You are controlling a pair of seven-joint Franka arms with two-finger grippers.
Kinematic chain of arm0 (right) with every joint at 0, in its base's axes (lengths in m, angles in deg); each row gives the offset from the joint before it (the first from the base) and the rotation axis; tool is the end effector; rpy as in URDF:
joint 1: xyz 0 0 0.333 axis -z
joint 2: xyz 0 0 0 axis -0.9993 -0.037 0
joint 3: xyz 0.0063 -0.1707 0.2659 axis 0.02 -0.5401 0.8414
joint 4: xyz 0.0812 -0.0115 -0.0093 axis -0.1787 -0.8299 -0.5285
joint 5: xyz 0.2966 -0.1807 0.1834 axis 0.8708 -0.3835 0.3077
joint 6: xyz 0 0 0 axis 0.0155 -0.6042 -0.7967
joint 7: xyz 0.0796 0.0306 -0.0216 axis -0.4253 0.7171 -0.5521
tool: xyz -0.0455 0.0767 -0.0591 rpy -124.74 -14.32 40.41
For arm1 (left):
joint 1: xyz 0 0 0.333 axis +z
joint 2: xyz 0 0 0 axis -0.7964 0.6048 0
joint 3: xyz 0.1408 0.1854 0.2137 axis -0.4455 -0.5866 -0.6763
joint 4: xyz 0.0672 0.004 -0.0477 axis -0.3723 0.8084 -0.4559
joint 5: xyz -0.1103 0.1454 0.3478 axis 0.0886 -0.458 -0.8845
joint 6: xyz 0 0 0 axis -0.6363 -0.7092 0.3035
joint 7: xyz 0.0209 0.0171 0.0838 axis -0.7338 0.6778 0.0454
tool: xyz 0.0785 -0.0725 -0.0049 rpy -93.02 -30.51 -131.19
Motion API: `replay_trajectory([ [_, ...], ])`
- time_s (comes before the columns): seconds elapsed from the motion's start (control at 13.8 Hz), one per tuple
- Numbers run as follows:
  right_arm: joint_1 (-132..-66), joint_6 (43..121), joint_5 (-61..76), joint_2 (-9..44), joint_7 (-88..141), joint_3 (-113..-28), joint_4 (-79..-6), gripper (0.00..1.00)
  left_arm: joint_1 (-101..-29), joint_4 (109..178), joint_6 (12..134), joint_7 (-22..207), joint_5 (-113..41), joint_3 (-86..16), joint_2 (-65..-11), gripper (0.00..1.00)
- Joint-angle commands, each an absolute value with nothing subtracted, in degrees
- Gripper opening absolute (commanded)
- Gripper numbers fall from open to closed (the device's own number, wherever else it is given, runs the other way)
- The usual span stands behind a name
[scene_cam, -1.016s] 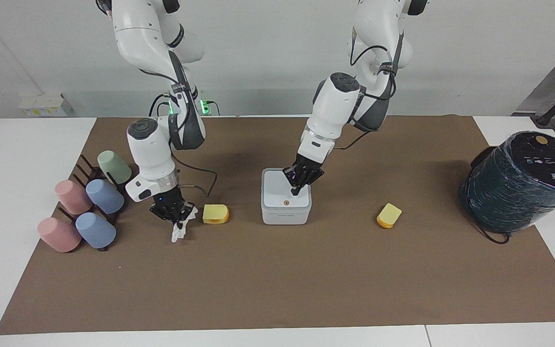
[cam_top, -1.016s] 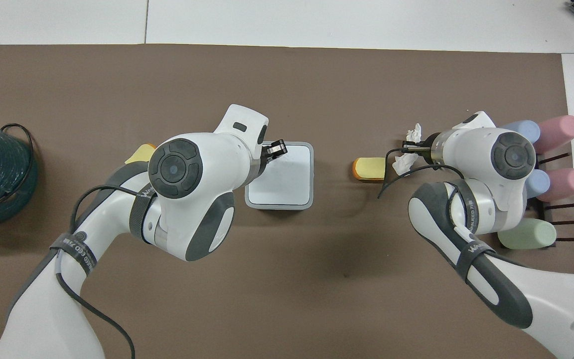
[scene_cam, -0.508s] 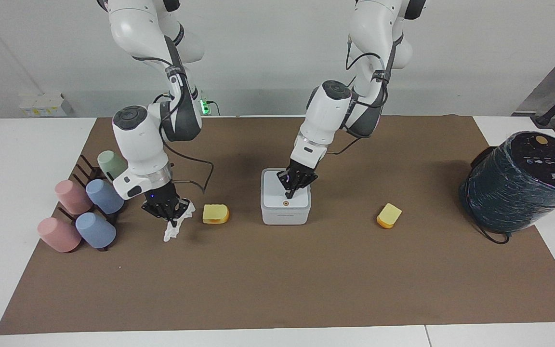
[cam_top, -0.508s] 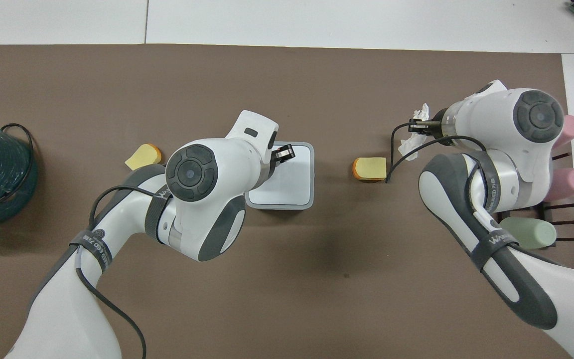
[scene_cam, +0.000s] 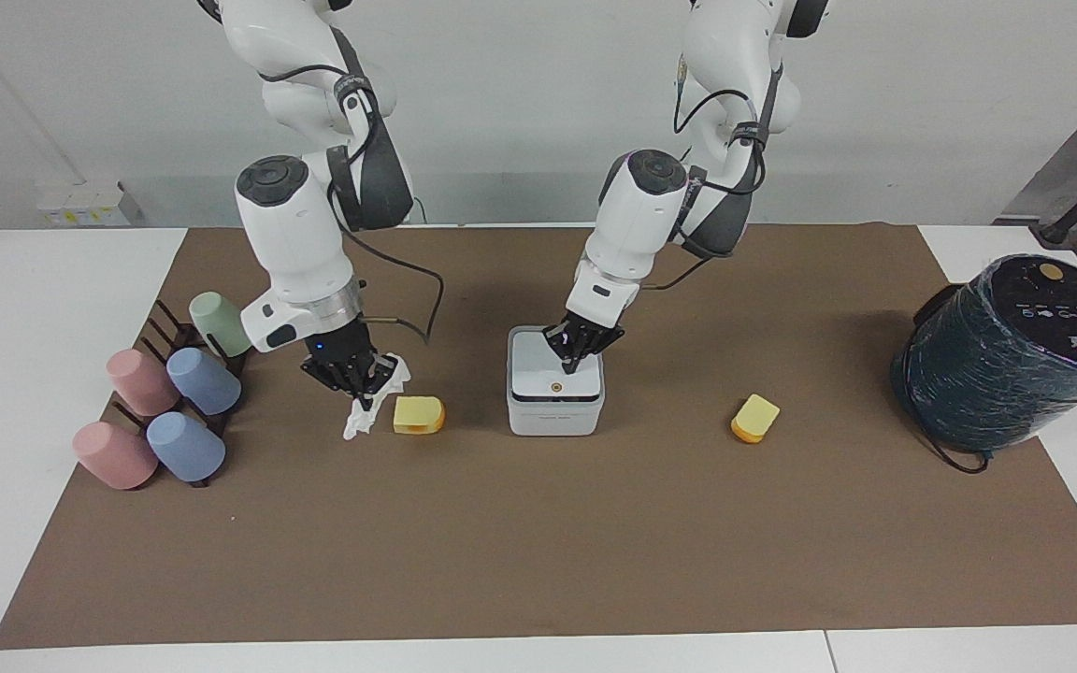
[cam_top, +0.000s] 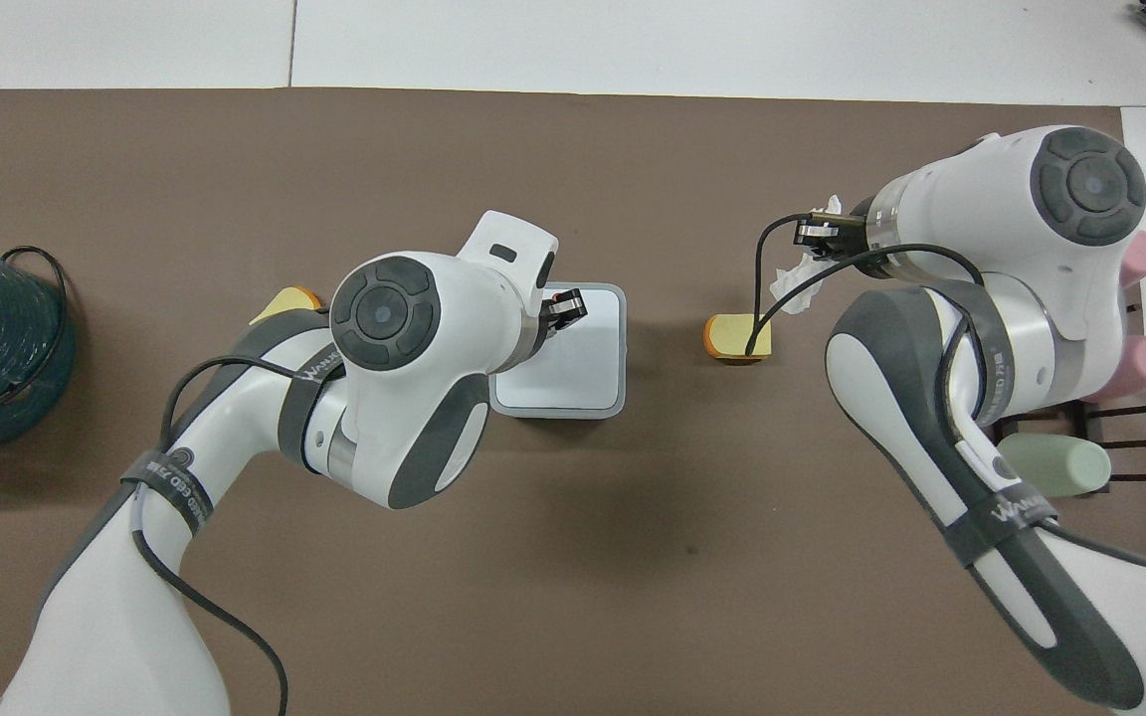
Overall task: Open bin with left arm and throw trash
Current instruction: 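Drop the tissue into the bin with the right gripper while the left gripper withdraws, then grasp the yellow block with the left gripper while the right gripper withdraws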
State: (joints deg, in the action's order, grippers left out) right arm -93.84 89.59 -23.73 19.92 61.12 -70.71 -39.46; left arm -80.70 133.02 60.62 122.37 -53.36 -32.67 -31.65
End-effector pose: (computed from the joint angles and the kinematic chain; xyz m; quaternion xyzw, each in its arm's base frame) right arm 0.6276 0.1408 0.4604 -0.9877 0.1176 -0.0930 0.0433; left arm 0.5476 -0.3619 0.4434 0.9821 0.1408 0.0291 0.1213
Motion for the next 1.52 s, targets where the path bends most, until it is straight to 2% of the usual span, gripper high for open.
replay_trajectory([
  [0.0,-93.68,88.45,-22.33,20.59,68.56,-67.83,-38.67,0.00,-77.31,126.56,49.56,121.71,-55.93,-32.79,-32.41,0.00],
  [0.22,-95.51,89.24,-22.42,20.06,80.88,-65.18,-38.67,0.00,-73.97,125.40,43.73,116.46,-56.91,-32.79,-33.99,0.00],
  [0.44,-100.08,89.24,-22.24,19.80,94.12,-65.09,-38.58,0.00,-69.85,125.49,40.13,108.64,-56.91,-32.88,-35.14,0.00],
  [0.65,-103.34,91.51,-21.98,17.34,100.41,-65.09,-37.09,0.00,-64.58,125.75,38.19,98.80,-58.22,-32.79,-35.93,0.01],
  [0.73,-104.39,92.92,-21.80,16.55,101.29,-65.09,-37.09,0.00,-62.91,126.10,38.45,95.20,-58.40,-32.79,-35.93,0.13],
  [0.8,-105.53,93.63,-21.89,15.59,103.47,-65.09,-36.56,0.00,-61.50,126.71,39.06,91.86,-58.40,-32.79,-36.11,0.40],
  [0.94,-107.91,95.04,-21.98,13.91,107.61,-65.09,-36.29,0.00,-59.99,129.25,41.51,84.22,-59.54,-32.88,-36.98,0.75],
  [1.02,-108.87,95.39,-22.06,13.56,108.32,-65.09,-36.29,0.00,-59.29,131.27,43.96,81.65,-59.98,-32.88,-37.68,0.91],
  [1.09,-109.23,95.48,-21.98,13.55,108.33,-65.09,-36.56,0.00,-58.42,133.64,46.77,80.41,-60.07,-32.79,-38.39,1.00],
  [1.16,-109.15,95.05,-21.98,13.55,108.33,-65.09,-36.64,0.74,-58.23,136.10,49.76,79.18,-60.07,-32.79,-39.18,1.00],
  [1.23,-109.15,94.87,-21.98,13.55,108.50,-65.17,-36.65,1.00,-58.06,138.47,52.48,78.47,-60.07,-32.79,-39.88,1.00],
  [1.45,-108.62,93.99,-22.41,13.64,108.24,-65.17,-35.68,1.00,-57.09,146.12,63.73,76.89,-60.07,-32.79,-41.21,1.00],
])
